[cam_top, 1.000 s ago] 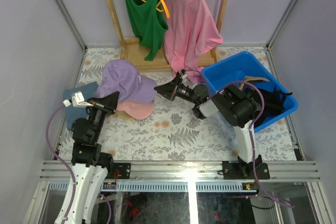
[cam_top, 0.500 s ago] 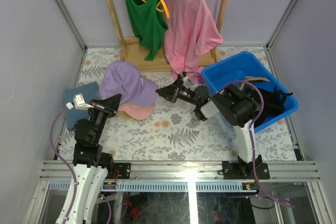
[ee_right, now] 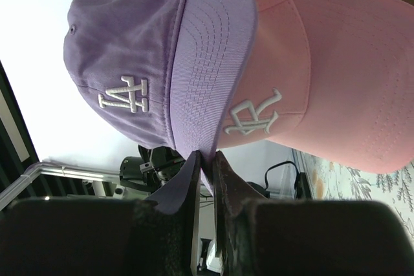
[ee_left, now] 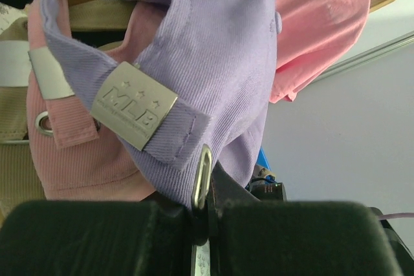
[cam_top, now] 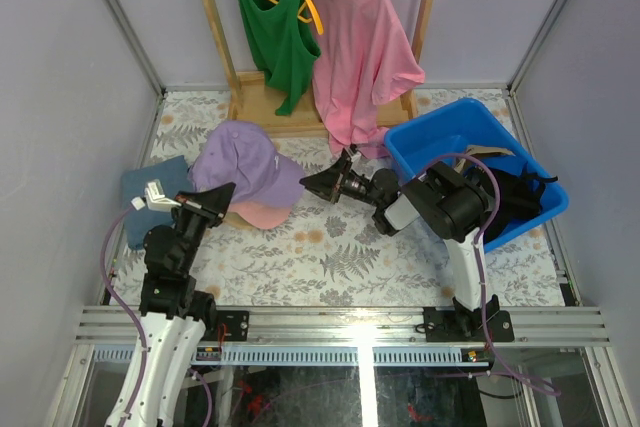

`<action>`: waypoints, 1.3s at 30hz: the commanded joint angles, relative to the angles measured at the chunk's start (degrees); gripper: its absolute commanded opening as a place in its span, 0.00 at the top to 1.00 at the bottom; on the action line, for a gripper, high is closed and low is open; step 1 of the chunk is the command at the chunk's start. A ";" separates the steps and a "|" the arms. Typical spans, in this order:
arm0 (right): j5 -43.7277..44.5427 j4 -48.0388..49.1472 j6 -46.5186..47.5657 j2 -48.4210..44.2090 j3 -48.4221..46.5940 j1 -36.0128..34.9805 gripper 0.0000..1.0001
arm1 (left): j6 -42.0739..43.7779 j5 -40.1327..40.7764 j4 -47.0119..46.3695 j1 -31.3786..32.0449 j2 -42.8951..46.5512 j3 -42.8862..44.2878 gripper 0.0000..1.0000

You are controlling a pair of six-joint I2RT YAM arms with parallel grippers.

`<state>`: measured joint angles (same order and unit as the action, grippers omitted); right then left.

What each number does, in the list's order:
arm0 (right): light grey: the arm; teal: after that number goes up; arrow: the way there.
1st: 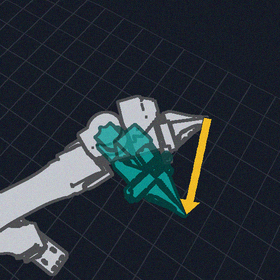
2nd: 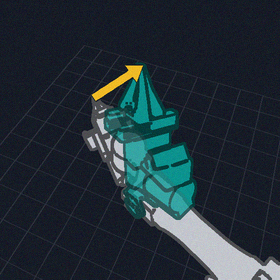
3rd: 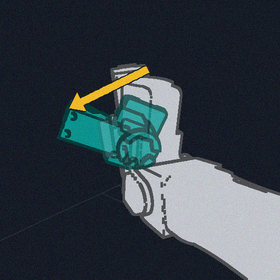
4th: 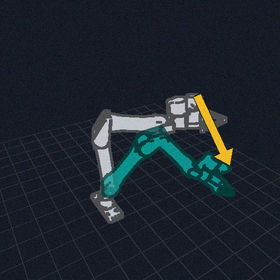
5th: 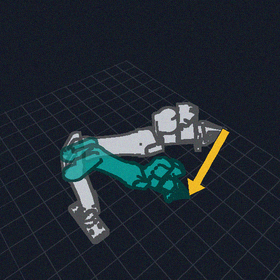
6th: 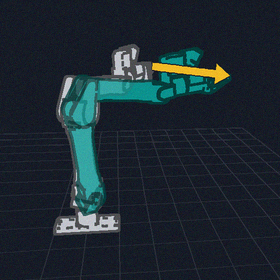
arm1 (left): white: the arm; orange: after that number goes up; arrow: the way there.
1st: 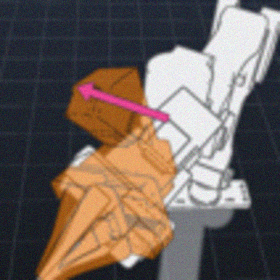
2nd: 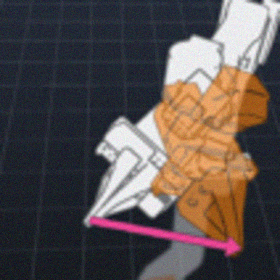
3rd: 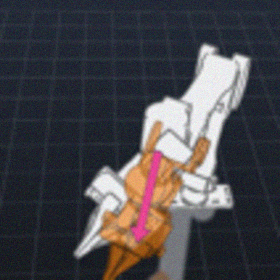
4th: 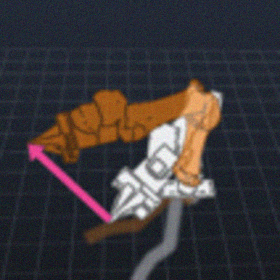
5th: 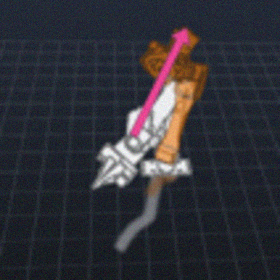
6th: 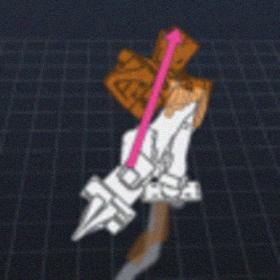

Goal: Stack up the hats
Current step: Stack the hat on the hat.

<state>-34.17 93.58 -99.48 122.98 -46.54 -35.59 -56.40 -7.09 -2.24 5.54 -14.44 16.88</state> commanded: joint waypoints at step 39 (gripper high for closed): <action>6.22 3.53 9.26 7.75 6.29 3.16 1.00 | -6.00 5.61 1.42 -0.71 0.83 1.30 1.00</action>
<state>-29.71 91.96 -91.81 131.20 -39.90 -32.12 -62.15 -3.55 2.61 5.19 -13.89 16.21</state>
